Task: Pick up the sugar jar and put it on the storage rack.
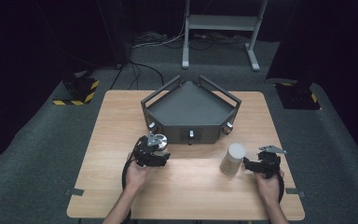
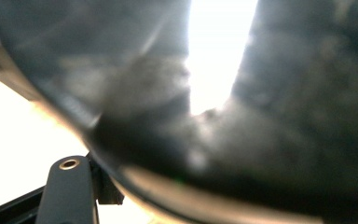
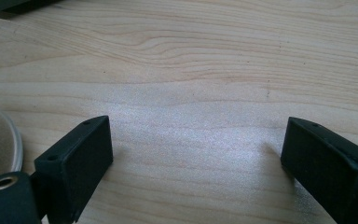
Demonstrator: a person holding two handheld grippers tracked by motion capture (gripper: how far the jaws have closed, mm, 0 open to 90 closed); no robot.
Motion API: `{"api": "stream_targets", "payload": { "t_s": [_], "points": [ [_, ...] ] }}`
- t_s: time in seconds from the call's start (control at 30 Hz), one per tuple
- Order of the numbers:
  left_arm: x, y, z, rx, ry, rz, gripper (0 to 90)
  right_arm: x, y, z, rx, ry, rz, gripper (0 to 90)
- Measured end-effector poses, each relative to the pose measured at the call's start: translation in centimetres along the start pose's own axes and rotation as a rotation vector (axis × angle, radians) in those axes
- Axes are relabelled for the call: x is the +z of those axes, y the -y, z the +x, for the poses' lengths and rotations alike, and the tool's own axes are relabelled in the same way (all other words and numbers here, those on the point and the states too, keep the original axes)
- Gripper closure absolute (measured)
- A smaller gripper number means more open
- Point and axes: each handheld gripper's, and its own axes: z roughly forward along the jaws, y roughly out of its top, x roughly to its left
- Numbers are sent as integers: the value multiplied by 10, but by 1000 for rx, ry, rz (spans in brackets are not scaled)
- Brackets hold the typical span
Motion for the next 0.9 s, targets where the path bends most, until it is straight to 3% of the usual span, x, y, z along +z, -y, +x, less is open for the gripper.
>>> {"api": "stream_targets", "payload": {
  "t_s": [0.1, 0.13, 0.17, 0.2, 0.23, 0.27, 0.3, 0.33, 0.4, 0.43, 0.47, 0.5, 0.53, 0.6, 0.63, 0.67, 0.87, 0.9],
  "points": [
    [-2, -6, 2, 4, 10, -5, 315, 0, 0, 0, 0, 0, 0, 87],
    [0, 0, -2, -51, 7, -60, 315, 0, 0, 0, 0, 0, 0, 87],
    [0, 0, -2, -51, 7, -60, 315, 0, 0, 0, 0, 0, 0, 87],
    [-7, -16, 6, 32, 26, 15, 315, 0, 0, 0, -1, 0, 0, 87],
    [-4, -11, 1, -30, 21, -45, 315, 0, 0, 0, 0, 0, 0, 87],
    [-4, -11, 1, -30, 21, -45, 315, 0, 0, 0, 0, 0, 0, 87],
    [-7, -17, 5, 9, 28, -20, 315, 0, 0, 0, -1, 0, 0, 87],
    [-8, -21, 7, 9, 45, -22, 315, 0, 0, 0, 0, 0, 0, 87],
    [-8, -22, 9, -21, 62, -51, 315, 0, 0, 0, 0, 0, 1, 87],
    [-5, -17, 5, -66, 61, -95, 315, 0, 0, 0, 1, 0, 1, 87],
    [-8, -24, 9, -36, 69, -69, 315, 0, 0, 0, 1, 0, 1, 87],
    [-8, -24, 9, -36, 69, -69, 315, 0, 0, 0, 0, 0, 1, 87],
    [-6, -21, 6, -75, 69, -108, 315, 0, 0, 0, 0, 0, 1, 87],
    [-10, -30, 11, -65, 86, -101, 315, 0, 0, 0, 1, 0, 1, 87],
    [-10, -32, 11, -91, 99, -106, 315, 0, 0, 0, -1, 0, 0, 87],
    [-13, -39, 16, -61, 112, -77, 315, 0, 0, 0, 1, 0, 1, 87],
    [-16, -55, 17, -23, 115, -71, 315, 0, 0, 0, 1, 0, 1, 87],
    [-20, -69, 23, 55, 119, -25, 315, 0, 0, 0, 1, 0, 0, 87]
  ]
}}
